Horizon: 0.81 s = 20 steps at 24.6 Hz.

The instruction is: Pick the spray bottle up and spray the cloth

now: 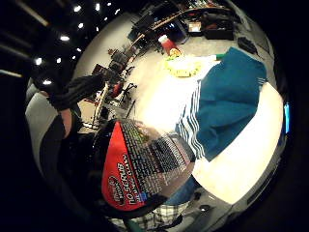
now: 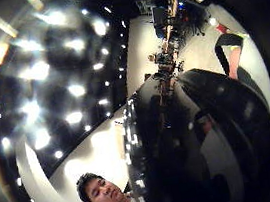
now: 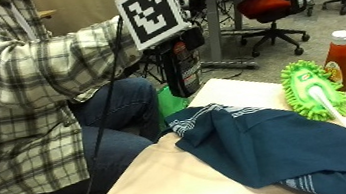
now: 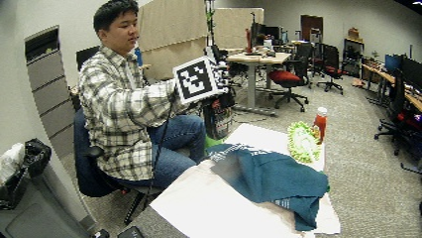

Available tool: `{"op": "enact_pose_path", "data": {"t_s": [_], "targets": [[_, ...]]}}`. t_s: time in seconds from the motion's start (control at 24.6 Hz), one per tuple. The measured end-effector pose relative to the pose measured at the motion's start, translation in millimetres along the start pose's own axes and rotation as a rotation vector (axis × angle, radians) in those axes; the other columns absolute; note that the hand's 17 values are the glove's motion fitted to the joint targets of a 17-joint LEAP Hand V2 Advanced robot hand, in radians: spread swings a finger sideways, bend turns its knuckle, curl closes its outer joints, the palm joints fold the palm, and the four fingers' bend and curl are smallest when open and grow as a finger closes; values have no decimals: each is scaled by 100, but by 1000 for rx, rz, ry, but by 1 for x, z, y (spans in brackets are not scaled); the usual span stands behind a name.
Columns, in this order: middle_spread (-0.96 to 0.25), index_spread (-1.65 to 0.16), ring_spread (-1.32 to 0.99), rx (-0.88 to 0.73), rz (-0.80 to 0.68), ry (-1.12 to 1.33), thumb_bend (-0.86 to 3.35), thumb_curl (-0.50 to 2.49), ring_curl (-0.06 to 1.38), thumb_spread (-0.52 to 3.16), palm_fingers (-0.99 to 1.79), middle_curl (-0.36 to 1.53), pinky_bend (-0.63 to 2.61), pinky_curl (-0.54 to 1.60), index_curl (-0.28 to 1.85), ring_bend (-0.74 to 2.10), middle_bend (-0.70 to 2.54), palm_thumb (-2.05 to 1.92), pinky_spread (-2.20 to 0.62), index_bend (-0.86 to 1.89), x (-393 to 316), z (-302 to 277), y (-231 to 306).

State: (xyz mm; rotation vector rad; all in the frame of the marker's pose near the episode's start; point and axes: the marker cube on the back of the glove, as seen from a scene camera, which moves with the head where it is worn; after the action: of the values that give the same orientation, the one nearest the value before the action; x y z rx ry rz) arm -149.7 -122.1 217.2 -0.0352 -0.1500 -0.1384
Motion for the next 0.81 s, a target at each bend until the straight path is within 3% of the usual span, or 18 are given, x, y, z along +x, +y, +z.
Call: {"op": "enact_pose_path", "data": {"t_s": [0.12,0.28,0.49,0.81], "targets": [[-12,-25,-21,-22,-15,33,-3,81,47,5,132,53,34,40,64,61,65,105,-11,40,-14,27,3],[-12,-25,-20,-18,-9,31,-2,82,47,5,131,53,33,40,64,61,65,106,-10,39,15,55,-15],[-11,-25,-20,-122,1,66,-3,82,47,6,131,53,33,40,64,61,65,106,-9,39,57,92,-20],[-11,-25,-20,24,2,8,-2,82,47,7,130,53,32,41,64,60,65,106,-8,39,104,98,-84]]}}
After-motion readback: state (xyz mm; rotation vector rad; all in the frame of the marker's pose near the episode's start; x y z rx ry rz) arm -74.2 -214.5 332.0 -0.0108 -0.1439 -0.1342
